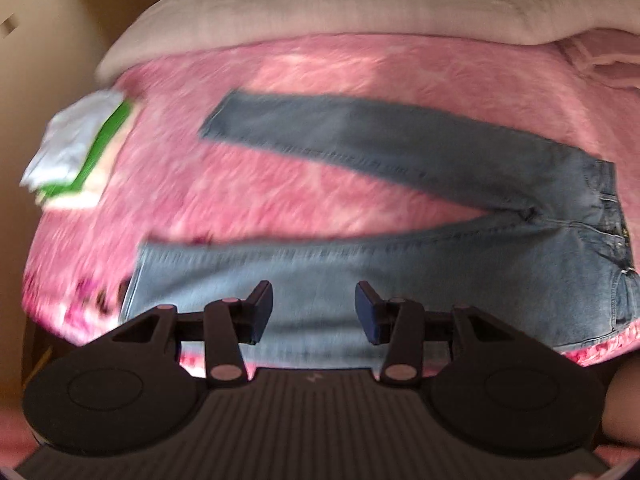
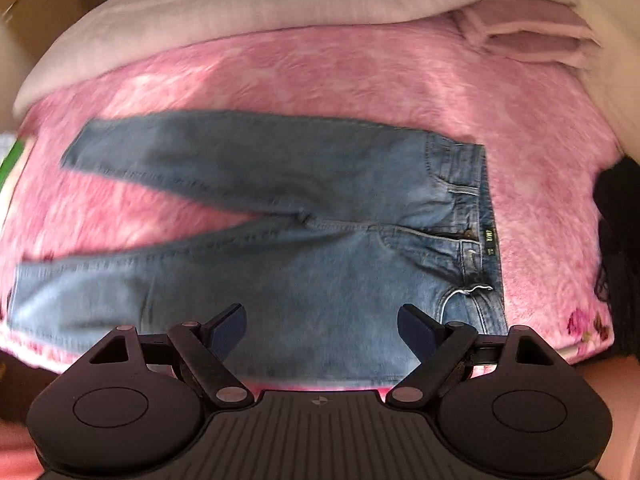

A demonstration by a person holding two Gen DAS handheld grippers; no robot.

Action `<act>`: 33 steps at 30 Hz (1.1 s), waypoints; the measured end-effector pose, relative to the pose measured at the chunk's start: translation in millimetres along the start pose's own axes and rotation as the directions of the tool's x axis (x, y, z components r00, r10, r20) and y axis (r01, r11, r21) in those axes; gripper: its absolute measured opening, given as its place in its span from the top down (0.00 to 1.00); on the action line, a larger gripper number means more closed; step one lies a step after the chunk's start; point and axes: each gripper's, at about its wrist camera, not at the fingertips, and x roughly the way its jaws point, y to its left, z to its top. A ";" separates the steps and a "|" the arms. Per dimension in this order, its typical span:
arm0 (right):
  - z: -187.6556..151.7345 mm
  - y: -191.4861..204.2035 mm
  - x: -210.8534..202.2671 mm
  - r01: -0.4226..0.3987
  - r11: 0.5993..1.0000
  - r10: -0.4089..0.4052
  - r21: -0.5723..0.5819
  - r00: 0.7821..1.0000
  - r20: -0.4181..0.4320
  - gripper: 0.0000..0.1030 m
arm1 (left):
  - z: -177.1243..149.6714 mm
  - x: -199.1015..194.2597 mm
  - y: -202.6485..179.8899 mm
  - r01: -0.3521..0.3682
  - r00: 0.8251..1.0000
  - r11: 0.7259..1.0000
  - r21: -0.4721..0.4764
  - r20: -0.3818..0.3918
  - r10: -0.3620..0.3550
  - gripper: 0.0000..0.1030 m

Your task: Fold clothes

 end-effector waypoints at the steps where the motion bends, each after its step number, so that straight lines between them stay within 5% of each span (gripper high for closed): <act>1: 5.3 -1.1 0.5 0.005 1.000 -0.006 0.024 1.000 0.008 0.17 | 11.2 6.3 1.1 0.027 1.000 0.999 0.026 0.004 -0.027 0.60; 7: 13.4 -17.0 1.3 0.035 0.979 -0.048 0.200 0.997 0.060 0.17 | 67.5 47.2 0.9 0.197 0.978 0.962 0.190 0.024 -0.205 0.60; 17: -12.2 -34.1 35.9 0.064 0.937 -0.048 0.343 0.997 -0.056 0.18 | 92.9 107.8 -18.5 0.331 0.942 0.893 0.305 -0.041 -0.334 0.60; 27: 18.2 -48.5 96.8 0.009 0.983 0.001 0.184 0.999 -0.052 0.26 | 113.5 171.7 -34.7 0.394 0.916 0.843 0.365 -0.077 -0.394 0.60; 33: 70.6 -84.2 169.4 -0.023 0.999 0.025 0.021 0.998 -0.061 0.34 | 141.5 238.9 -67.8 0.409 0.909 0.804 0.432 -0.113 -0.402 0.60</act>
